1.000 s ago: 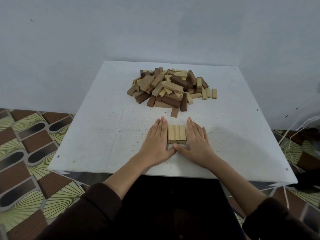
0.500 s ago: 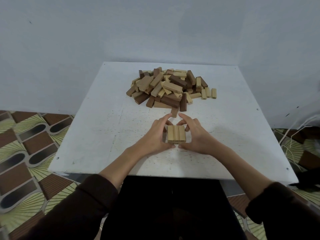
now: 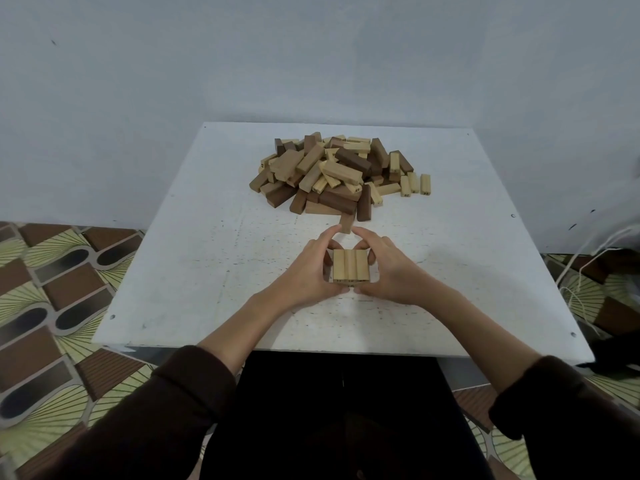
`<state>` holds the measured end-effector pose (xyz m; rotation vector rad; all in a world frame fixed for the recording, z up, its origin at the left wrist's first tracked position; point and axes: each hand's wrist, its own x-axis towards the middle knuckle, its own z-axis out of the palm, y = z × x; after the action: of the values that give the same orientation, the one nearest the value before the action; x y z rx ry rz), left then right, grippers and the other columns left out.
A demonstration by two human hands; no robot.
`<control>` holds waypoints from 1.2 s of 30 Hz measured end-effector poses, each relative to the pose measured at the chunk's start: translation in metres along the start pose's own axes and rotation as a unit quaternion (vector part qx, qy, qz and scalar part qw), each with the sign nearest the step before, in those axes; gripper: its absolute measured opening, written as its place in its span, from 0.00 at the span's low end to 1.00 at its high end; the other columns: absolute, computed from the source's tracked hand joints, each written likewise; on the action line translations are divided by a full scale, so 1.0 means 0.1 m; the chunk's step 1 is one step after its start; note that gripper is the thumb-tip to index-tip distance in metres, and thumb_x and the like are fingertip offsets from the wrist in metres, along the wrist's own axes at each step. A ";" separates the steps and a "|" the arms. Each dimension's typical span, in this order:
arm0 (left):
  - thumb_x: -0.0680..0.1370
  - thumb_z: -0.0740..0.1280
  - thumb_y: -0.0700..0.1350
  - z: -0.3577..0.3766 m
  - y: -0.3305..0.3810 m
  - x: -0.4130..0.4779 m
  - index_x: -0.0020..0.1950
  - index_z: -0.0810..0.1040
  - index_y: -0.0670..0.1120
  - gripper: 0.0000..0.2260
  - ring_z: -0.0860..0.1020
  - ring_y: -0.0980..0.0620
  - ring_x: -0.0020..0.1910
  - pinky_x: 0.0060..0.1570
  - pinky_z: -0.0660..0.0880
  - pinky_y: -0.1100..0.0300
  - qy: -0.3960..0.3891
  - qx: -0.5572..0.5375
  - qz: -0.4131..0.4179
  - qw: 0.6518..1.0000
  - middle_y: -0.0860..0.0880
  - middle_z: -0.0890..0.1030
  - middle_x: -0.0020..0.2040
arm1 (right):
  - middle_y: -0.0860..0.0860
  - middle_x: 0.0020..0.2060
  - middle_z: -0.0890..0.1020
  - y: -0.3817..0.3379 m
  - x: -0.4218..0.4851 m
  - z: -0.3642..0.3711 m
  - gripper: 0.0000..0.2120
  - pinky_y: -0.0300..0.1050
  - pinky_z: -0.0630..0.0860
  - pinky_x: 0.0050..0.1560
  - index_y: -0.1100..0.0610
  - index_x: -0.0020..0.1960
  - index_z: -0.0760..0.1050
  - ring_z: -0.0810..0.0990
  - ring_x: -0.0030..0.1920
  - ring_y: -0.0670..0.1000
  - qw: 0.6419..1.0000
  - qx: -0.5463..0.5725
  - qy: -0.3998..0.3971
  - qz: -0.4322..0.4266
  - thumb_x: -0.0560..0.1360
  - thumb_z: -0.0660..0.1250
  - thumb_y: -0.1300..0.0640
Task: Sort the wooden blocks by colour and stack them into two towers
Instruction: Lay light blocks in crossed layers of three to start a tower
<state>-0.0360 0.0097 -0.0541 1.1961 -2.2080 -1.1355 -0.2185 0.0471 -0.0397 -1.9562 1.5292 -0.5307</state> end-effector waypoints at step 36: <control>0.78 0.60 0.55 0.20 0.03 -0.23 0.76 0.37 0.38 0.41 0.37 0.48 0.76 0.73 0.35 0.58 0.006 0.247 0.005 0.969 0.42 0.37 0.77 | 0.54 0.77 0.41 -0.02 -0.24 0.40 0.52 0.50 0.34 0.73 0.61 0.76 0.37 0.40 0.76 0.52 0.965 -0.243 0.047 0.086 0.65 0.32 0.25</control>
<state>-0.0375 0.0390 -0.0622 1.3664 -2.5693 -0.5788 -0.1977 0.0793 -0.0672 -2.1421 2.0147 -0.1824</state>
